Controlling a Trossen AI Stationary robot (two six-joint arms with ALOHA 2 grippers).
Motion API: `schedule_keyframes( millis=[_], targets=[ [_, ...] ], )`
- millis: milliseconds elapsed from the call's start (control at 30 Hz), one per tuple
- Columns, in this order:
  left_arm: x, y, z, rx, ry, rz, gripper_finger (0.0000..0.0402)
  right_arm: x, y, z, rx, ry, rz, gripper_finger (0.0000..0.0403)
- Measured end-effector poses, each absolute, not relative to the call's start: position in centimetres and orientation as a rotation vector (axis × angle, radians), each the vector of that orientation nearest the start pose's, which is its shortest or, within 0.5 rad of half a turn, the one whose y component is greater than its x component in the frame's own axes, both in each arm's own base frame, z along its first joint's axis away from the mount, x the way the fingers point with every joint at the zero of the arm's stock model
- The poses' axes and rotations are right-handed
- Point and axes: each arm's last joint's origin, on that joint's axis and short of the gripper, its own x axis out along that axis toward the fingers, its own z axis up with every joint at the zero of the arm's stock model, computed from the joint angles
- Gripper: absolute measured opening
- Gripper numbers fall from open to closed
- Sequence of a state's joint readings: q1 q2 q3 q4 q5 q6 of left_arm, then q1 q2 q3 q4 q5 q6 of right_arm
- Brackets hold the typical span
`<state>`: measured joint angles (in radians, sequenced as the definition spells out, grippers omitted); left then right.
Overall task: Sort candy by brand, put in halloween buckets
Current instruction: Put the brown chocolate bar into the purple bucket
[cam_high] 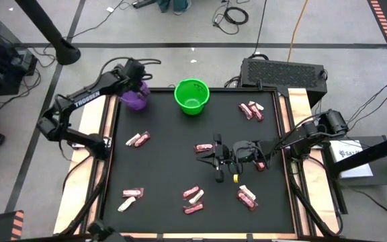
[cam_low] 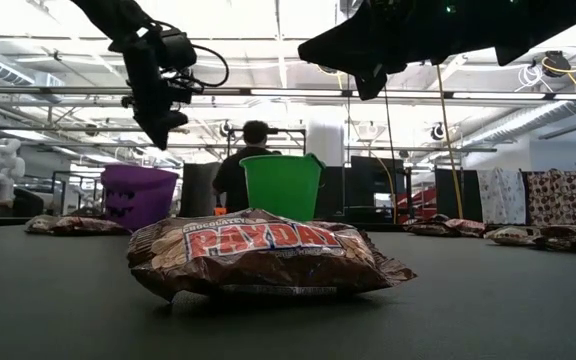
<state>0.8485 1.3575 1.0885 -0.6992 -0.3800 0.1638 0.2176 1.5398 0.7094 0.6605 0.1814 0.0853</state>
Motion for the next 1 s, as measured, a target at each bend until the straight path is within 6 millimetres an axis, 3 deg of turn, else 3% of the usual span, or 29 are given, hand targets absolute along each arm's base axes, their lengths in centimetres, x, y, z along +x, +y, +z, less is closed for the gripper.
schedule_keyframes(
  millis=[100, 267, 367, 533, 767, 1000],
  targets=[
    [18.1, 19.8, 27.3, -0.254, 1.020, 0.853, 0.0088, 31.0, 6.3, 21.1, 0.053, 0.160, 0.029, 0.0000],
    [21.0, 16.2, 27.2, -0.460, 0.926, 0.347, 0.0088, 31.0, 6.3, 21.2, 0.063, 0.152, 0.029, 0.0000],
    [23.0, 12.4, 27.1, -0.483, 0.945, 0.073, 0.0088, 31.0, 6.3, 21.2, 0.063, 0.153, 0.029, 0.0000],
    [25.4, 4.5, 25.3, -0.357, 1.032, -0.226, 0.0089, 31.0, 6.3, 21.0, 0.102, 0.180, 0.024, 0.0000],
    [26.2, -5.6, 22.2, -0.167, 0.909, -0.418, 0.0089, 30.9, 6.3, 20.9, 0.156, 0.189, 0.018, 0.0000],
    [26.1, -11.6, 20.9, -0.036, 0.706, -0.543, 0.0089, 31.0, 6.3, 21.2, 0.164, 0.155, 0.022, 0.0000]
  ],
)
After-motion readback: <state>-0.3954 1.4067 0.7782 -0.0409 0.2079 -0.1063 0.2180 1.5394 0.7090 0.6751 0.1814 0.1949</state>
